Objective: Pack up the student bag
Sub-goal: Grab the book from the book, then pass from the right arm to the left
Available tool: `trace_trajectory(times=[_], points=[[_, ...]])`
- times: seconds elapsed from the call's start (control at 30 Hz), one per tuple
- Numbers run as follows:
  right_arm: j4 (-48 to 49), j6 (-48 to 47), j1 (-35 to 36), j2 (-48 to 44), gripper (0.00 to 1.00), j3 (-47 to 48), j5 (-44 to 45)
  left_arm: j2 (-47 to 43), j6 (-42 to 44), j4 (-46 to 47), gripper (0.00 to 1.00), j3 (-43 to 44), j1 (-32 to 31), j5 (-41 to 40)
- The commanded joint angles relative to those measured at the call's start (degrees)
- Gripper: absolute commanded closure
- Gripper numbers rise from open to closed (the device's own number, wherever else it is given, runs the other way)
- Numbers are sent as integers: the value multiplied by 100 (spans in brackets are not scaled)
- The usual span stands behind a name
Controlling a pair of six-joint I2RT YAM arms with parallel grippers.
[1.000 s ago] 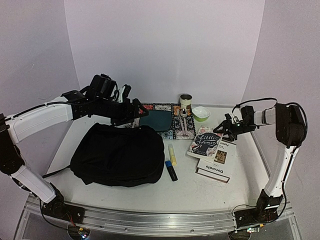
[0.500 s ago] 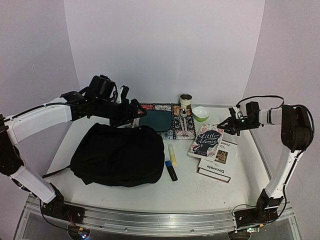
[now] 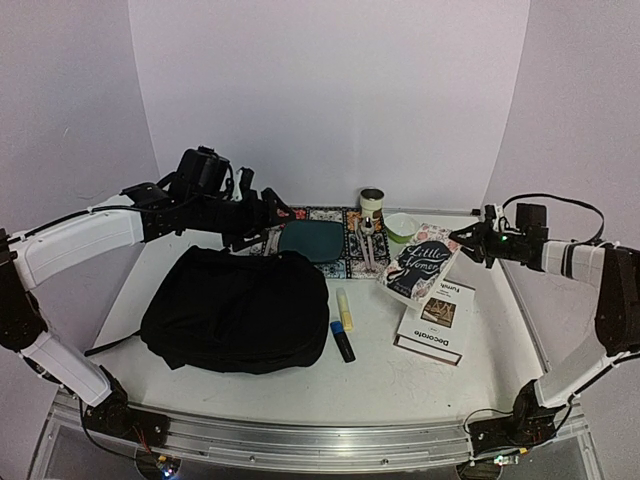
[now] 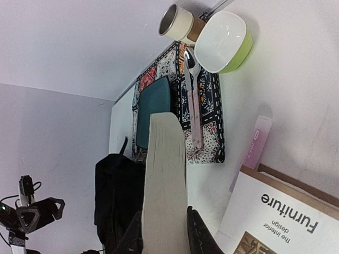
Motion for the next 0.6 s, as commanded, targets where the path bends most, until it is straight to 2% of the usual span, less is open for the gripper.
trace_trajectory(times=[0.0,0.23,0.57], points=[[1369,1509,215,-728,100,-363,237,-225,-361,703,13,-116,-62,-115],[2399,2839,917,-1357,100,-951,1366,-242,-744,1498,13,-410,-240,-176],[2875,3408,1988,-1770,100,-870,2922,-167,-1472,2772,10,-952,-424,-267]])
